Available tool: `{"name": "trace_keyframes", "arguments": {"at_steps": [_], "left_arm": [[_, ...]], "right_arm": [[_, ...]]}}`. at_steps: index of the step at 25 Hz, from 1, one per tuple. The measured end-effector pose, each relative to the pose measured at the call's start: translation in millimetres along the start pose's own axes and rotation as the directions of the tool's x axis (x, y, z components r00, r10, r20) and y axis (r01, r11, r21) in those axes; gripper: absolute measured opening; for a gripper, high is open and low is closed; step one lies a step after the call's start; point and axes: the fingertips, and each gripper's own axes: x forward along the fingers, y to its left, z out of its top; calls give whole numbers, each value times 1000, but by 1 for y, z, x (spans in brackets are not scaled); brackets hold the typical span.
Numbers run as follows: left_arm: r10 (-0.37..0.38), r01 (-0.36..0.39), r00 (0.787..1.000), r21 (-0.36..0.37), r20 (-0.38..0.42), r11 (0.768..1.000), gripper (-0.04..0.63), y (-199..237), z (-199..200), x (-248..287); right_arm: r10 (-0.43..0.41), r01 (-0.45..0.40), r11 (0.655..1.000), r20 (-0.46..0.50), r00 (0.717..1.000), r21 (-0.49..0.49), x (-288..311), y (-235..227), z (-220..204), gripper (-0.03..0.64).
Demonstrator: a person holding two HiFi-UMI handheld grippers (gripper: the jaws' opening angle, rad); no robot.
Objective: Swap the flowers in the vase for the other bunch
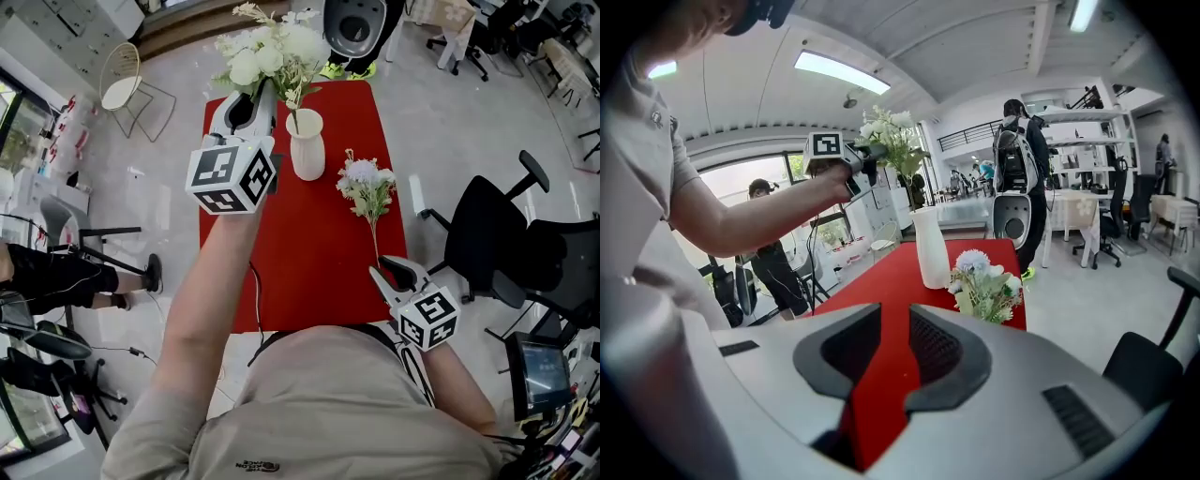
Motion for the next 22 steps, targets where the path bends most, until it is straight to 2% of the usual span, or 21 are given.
{"name": "trace_keyframes", "arguments": {"at_steps": [11, 16, 22], "left_arm": [[36, -38, 986, 8, 160, 999, 35, 28, 90, -41], [85, -88, 986, 12, 141, 996, 35, 56, 100, -70], [146, -148, 986, 12, 84, 989, 35, 92, 86, -109]], "right_arm": [[40, -41, 998, -10, 999, -37, 11, 18, 5, 98], [60, -61, 996, -17, 998, -58, 16, 31, 6, 98], [85, -86, 993, -17, 996, -82, 27, 51, 11, 98]]}}
